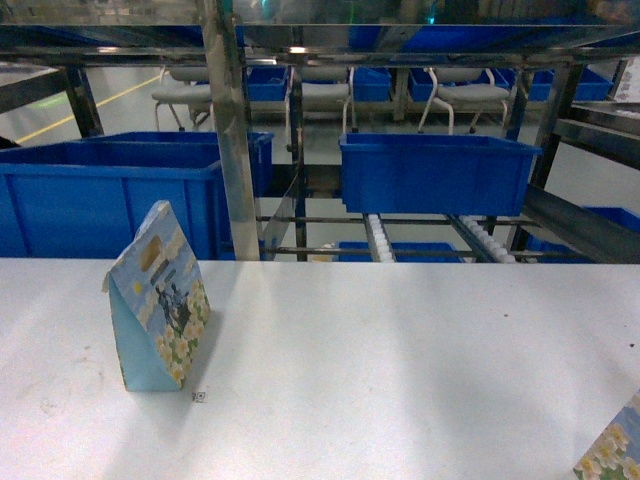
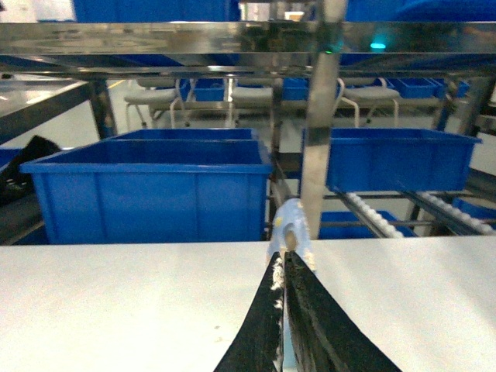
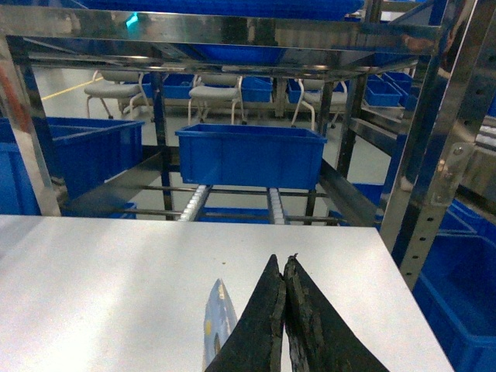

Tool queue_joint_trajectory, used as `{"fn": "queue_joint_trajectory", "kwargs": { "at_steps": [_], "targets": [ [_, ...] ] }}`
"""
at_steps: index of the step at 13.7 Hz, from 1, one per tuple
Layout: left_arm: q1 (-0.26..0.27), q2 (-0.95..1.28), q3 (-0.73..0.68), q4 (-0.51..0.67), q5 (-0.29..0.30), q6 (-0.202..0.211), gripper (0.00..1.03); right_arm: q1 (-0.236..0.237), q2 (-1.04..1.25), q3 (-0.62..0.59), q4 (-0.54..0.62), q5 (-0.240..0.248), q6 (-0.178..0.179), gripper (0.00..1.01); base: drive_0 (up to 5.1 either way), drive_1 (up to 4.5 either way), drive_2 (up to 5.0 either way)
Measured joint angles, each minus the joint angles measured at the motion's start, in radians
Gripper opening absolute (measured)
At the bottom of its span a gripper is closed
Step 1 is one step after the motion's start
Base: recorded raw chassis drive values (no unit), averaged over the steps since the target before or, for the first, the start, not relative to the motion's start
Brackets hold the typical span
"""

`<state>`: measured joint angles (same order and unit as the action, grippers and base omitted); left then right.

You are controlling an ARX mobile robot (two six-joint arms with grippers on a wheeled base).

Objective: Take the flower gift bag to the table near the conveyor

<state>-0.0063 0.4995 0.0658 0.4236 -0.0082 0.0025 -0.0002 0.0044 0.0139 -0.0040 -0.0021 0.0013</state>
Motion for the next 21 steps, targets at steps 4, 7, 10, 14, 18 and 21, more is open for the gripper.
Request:
{"fn": "queue_joint_trajectory", "kwargs": {
  "at_steps": [4,7,10,14,18,21],
  "targets": [
    [0.003,-0.092,-0.024,-0.064,0.008,-0.002,0.02,0.0,0.0,0.0,0.0,0.0,-0.001,0.02,0.0,0.0,0.0],
    [0.005,-0.181,-0.051,-0.105,0.008,-0.002,0.02,0.0,0.0,0.0,0.0,0.0,-0.002,0.02,0.0,0.0,0.0],
    [0.005,-0.259,-0.051,-0.183,0.008,-0.002,0.02,0.0,0.0,0.0,0.0,0.0,-0.002,0.02,0.0,0.0,0.0],
    [0.005,-0.342,-0.051,-0.272,0.008,-0.002,0.02,0.0,0.0,0.0,0.0,0.0,-0.002,0.02,0.0,0.0,0.0],
    [0.005,-0.489,-0.05,-0.426,0.008,-0.002,0.02,0.0,0.0,0.0,0.0,0.0,-0.002,0.02,0.0,0.0,0.0],
    [0.005,-0.489,-0.05,-0.428,0.008,-0.002,0.02,0.0,0.0,0.0,-0.001,-0.001,-0.002,0.02,0.0,0.0,0.0]
  ]
}}
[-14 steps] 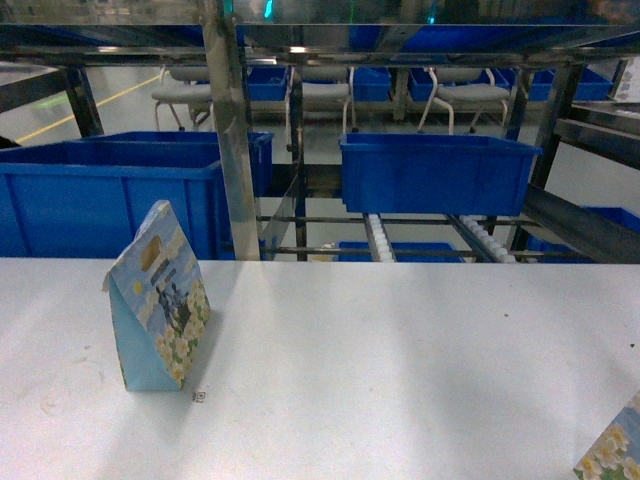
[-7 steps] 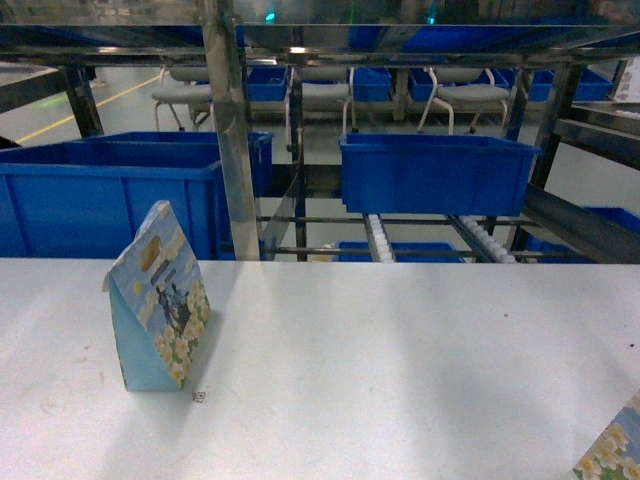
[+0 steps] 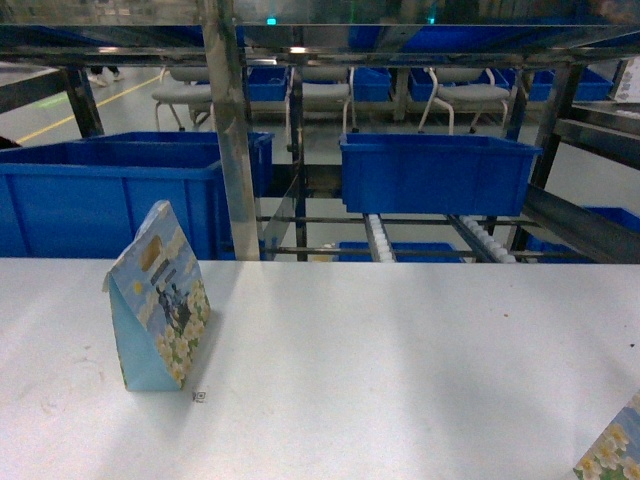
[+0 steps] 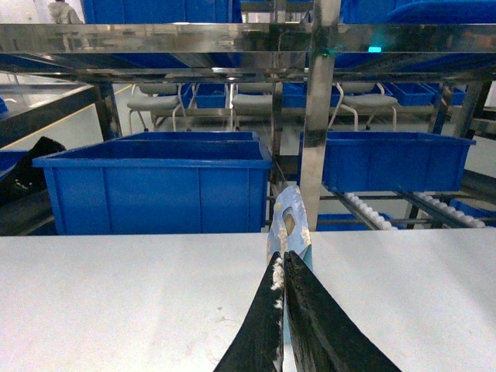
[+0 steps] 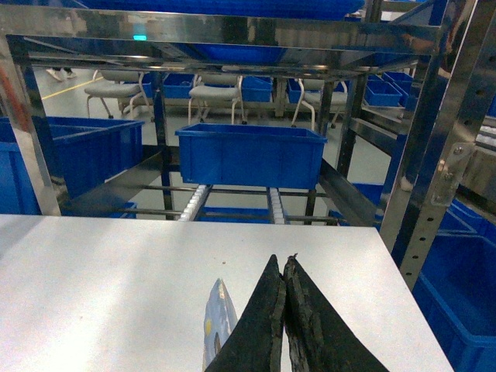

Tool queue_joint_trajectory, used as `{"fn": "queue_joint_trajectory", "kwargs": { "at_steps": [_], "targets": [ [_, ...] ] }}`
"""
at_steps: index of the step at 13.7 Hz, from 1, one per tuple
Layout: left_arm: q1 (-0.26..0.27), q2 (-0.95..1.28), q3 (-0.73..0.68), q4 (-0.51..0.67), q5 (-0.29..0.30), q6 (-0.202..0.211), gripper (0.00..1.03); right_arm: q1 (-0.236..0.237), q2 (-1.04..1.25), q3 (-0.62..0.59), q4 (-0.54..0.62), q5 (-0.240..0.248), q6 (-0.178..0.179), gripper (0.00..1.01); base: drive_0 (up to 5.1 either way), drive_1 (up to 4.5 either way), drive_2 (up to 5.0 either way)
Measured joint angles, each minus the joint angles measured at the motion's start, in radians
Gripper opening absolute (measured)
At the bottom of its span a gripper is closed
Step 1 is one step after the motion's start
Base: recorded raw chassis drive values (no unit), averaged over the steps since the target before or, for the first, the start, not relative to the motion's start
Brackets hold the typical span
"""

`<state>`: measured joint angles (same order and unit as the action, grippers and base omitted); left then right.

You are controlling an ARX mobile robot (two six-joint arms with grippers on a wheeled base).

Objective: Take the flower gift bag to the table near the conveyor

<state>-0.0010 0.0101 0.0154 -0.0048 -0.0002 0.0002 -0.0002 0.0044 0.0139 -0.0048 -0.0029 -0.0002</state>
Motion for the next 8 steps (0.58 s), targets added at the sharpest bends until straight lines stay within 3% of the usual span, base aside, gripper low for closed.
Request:
{"fn": "queue_joint_trajectory", "kwargs": {
  "at_steps": [1,7,8],
  "targets": [
    [0.0,0.0,0.0,0.0,0.0,0.0,0.13,0.0,0.0,0.0,0.0,0.0,0.0,0.06,0.0,0.0,0.0],
    [0.0,0.0,0.0,0.0,0.0,0.0,0.96,0.0,0.0,0.0,0.0,0.0,0.0,0.9,0.0,0.0,0.0],
    [0.0,0.0,0.0,0.0,0.0,0.0,0.98,0.0,0.0,0.0,0.0,0.0,0.0,1.0,0.0,0.0,0.0]
  ]
}}
